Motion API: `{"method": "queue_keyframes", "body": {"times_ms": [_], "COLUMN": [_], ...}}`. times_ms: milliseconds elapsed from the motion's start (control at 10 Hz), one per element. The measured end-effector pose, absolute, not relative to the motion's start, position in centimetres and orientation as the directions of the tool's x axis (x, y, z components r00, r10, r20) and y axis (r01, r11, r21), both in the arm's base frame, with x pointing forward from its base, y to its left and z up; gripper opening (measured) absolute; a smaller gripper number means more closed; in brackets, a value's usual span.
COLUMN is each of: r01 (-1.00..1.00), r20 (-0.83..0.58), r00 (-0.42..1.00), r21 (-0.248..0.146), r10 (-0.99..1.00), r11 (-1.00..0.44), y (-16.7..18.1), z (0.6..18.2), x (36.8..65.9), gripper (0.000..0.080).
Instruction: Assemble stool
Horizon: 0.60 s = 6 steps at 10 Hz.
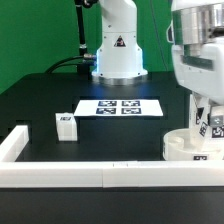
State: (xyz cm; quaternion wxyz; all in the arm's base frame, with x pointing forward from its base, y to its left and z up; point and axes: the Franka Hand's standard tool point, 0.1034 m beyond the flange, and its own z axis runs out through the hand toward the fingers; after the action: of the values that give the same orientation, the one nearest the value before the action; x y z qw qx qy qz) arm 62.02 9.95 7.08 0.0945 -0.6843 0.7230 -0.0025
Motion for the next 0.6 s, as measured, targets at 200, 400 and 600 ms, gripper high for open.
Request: {"method": "queue_keyframes", "body": {"times_ms": [200, 400, 600], "r01": [-0.947, -0.856, -0.808], "r20": [-0.186, -0.247, -0.263], "r00": [-0.268, -0.448, -0.530], "r21": [-0.133, -0.157, -0.133], "r10": [-0.945, -0.859, -0.806], "r11": [0.294, 0.492, 0.574], "y": [10.10, 10.00, 10.13], "z": [7.09, 7.11, 7.12], "x": [62.27, 62.49, 62.49], "gripper": [0.0337, 0.0337, 0.0337]}}
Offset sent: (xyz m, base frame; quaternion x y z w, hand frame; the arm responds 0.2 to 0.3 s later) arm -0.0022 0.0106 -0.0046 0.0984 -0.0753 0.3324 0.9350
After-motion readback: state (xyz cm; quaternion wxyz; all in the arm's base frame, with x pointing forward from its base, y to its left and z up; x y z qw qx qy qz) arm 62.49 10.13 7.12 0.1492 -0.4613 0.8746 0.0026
